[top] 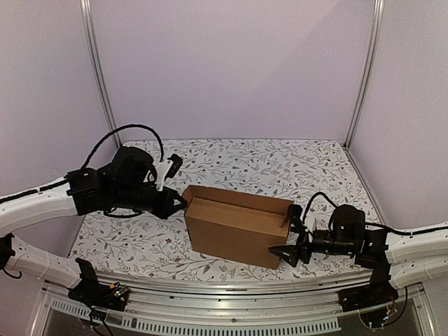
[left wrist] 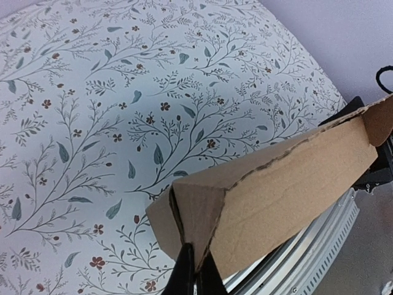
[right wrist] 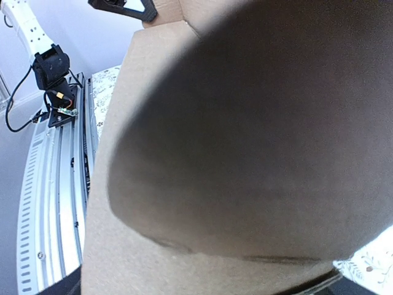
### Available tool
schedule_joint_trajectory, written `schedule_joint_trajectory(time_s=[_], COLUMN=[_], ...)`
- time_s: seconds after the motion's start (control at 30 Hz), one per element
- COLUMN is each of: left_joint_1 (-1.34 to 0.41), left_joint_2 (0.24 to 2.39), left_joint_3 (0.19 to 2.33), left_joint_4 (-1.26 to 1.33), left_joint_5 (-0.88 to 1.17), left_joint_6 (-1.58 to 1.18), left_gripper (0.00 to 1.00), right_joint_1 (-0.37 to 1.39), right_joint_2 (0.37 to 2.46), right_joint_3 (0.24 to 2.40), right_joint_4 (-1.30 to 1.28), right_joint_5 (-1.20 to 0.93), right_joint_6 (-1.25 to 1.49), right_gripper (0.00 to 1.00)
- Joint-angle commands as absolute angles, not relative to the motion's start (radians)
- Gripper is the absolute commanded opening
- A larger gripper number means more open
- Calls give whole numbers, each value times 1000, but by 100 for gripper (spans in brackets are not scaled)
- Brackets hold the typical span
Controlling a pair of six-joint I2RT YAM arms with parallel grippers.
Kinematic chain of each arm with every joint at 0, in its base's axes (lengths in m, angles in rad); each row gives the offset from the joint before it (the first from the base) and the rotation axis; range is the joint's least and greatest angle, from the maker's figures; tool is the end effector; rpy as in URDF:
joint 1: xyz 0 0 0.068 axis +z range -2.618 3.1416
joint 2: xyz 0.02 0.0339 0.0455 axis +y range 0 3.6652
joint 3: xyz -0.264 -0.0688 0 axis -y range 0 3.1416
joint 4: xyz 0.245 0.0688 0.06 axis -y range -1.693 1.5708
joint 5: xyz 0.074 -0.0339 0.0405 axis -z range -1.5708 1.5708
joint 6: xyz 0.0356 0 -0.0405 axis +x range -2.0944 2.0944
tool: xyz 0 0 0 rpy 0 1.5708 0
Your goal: Fold the paper box
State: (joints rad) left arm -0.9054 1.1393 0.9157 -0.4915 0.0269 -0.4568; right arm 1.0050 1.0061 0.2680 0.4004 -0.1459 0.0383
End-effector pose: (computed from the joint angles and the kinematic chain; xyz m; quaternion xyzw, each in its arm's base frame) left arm 0.1502 -0.1930 0.2856 0.2078 0.8857 -0.2707 0.3146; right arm 0.1047 0.1745 0.1799 -0.4155 0.7009 0.3389 0.4704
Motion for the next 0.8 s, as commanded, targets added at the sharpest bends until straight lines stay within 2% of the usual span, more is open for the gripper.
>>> schedule_joint_trajectory(time_s=[0.0, 0.77], left_joint_1=[-942, -984], left_joint_2=[1190, 1267], left_joint_3=[884, 1039], left_joint_4=[-571, -655], left_joint_5=[47, 41], left_joint_6=[-485, -601], left_gripper=[0, 0], right_joint_1=[1004, 1007], right_joint_2=[985, 998], right_joint_3=[249, 238], right_joint_4=[450, 451], right_joint_5=[-95, -70], right_joint_6=[81, 52], right_gripper=[98, 96])
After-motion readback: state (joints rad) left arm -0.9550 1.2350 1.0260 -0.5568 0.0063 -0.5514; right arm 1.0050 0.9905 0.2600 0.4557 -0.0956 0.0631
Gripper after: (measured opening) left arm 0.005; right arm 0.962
